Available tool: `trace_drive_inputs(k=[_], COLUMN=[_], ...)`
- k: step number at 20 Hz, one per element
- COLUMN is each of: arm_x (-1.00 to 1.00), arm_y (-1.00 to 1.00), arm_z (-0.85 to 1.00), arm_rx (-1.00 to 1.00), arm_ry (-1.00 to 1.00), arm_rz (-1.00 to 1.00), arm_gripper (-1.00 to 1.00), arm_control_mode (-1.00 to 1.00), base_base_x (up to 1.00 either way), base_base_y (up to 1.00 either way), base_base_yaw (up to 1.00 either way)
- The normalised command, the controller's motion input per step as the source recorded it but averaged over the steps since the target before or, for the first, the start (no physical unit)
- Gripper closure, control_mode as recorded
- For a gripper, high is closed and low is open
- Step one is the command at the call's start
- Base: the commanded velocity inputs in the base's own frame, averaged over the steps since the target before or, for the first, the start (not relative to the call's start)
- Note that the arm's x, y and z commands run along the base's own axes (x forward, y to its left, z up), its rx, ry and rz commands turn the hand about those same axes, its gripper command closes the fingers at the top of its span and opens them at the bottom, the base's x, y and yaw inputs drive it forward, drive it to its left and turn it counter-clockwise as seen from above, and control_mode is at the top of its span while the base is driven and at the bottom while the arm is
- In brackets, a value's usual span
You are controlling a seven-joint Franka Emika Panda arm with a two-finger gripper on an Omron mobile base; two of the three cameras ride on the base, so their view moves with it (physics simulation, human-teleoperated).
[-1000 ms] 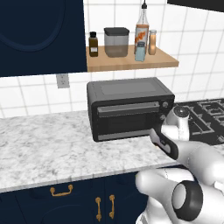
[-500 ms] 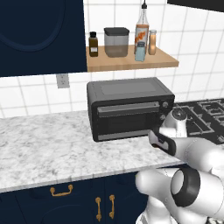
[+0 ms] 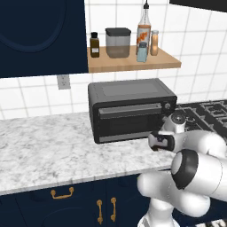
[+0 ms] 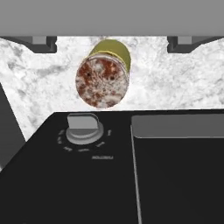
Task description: Put the shaker and condiment bottle from the counter next to their counterparts in the cabinet.
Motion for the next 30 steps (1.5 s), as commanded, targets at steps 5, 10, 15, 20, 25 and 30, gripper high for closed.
trace_drive_inputs(k=[5, 10, 15, 20, 25, 30], arm_x=[0.23, 0.23, 0.03, 0.10, 0.01, -0.40], arm_y=[-0.06, -0.12, -0.02, 0.00, 0.00, -0.11], arm_z=[-0.09, -0.06, -0.10, -0.10, 0.10, 0.50], arm_rx=[0.00, 0.00, 0.00, 0.00, 0.00, 0.00], arm_ry=[0.00, 0.00, 0.00, 0.00, -0.07, -0.23], arm_rz=[0.00, 0.00, 0.00, 0.00, 0.00, 0.00], arm_gripper=[-1.00, -1.00, 1.00, 1.00, 1.00, 1.00], arm_control_mode=[-1.00, -1.00, -1.00, -1.00, -1.00, -1.00], base_base_x=[0.00, 0.00, 0.00, 0.00, 0.00, 0.00], base_base_y=[0.00, 0.00, 0.00, 0.00, 0.00, 0.00], base_base_yaw=[0.00, 0.00, 0.00, 0.00, 0.00, 0.00])
